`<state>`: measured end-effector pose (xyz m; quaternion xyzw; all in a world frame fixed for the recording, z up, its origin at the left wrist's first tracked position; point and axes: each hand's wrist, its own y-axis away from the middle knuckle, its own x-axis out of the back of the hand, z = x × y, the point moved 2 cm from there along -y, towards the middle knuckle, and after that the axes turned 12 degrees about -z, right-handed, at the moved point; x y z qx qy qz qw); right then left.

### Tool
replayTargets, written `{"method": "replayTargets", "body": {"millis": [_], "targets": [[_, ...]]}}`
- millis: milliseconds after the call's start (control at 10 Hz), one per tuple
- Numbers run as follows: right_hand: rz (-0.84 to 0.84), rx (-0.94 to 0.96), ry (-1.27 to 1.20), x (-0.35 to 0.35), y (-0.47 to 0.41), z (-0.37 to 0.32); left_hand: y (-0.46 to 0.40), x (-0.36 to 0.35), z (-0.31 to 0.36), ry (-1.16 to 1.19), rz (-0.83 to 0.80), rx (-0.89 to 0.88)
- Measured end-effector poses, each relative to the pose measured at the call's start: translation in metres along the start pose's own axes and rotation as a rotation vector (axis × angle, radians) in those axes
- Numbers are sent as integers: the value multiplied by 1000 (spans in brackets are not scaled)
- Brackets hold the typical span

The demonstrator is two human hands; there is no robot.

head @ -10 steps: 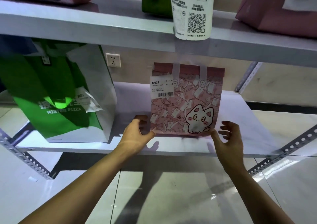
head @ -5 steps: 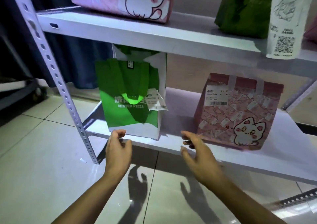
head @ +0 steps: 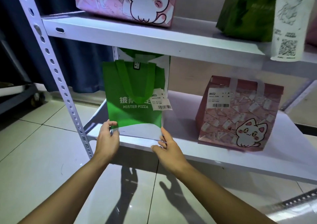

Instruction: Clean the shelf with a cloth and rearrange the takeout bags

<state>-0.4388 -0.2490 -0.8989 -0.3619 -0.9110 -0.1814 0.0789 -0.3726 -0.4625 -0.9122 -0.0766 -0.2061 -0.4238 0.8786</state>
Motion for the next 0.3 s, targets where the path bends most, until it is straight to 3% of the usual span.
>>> {"method": "replayTargets", "body": {"millis": [200,300], "targets": [[18,-20,-1,13,-2,-7,-13,-4,4,-25,-79,24],[64,-18,12,18,2,-8,-11,-2,0,-63,-38,12]]}}
